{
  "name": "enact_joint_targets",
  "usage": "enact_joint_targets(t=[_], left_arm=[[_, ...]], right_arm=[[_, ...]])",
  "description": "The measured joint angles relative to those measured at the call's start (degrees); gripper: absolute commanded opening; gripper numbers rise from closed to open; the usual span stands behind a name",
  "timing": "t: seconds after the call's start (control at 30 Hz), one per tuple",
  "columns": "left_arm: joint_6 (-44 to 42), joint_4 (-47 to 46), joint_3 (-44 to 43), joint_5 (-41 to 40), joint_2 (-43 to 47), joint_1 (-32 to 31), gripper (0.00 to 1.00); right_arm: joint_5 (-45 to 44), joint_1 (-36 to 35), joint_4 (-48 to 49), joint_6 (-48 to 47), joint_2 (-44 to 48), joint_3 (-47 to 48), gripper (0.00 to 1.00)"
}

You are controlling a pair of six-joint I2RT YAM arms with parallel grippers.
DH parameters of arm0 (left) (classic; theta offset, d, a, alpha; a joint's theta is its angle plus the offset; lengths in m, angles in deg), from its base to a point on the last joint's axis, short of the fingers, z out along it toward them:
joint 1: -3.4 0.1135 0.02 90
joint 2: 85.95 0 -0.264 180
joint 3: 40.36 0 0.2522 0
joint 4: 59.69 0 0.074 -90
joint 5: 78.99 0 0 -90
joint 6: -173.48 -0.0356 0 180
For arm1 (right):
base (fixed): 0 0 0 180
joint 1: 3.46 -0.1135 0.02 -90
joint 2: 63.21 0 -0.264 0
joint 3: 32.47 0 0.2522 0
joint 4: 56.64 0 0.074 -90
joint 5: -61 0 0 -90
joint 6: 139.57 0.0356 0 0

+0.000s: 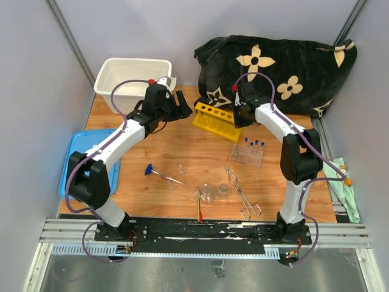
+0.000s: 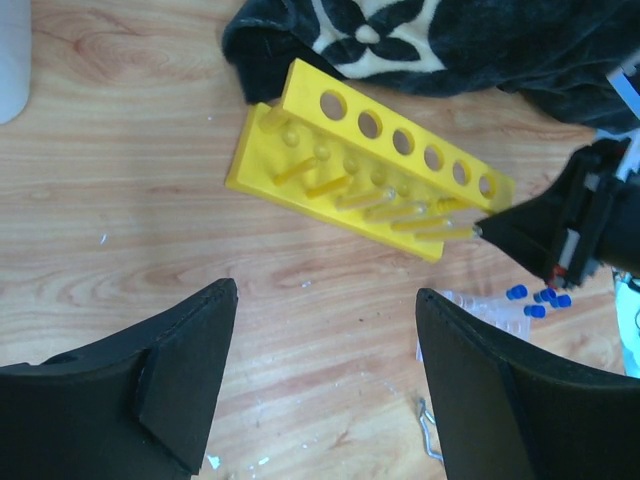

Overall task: Organize the chemistry lab equipment
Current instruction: Move the test tube rack to the center of the board.

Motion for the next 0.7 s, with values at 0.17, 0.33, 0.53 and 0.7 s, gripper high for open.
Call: enact_joint_targets(t=[0.17,0.33,0.53,0.7], left_arm=[[0.5,-0.6,4.1,0.1,5.4,0.0,0.76],[0.8,-0.7,7.6,0.1,10.7,0.0,0.76],[0.8,-0.8,10.6,0.0,14.5,0.0,0.75],[0.7,-0.8,14.3,-0.1,16.5,0.0,0.75]], right_arm=[[-2.1,0.5,0.0,0.0,-2.1,2.4,0.03],[-4.3,0.7,0.2,-0.3,-3.9,3.7,0.03],[-5.8,0.7,0.0,-0.7,-3.8,3.7,0.03],[-6.7,0.5,0.0,-2.1,-0.4,3.7,0.04]])
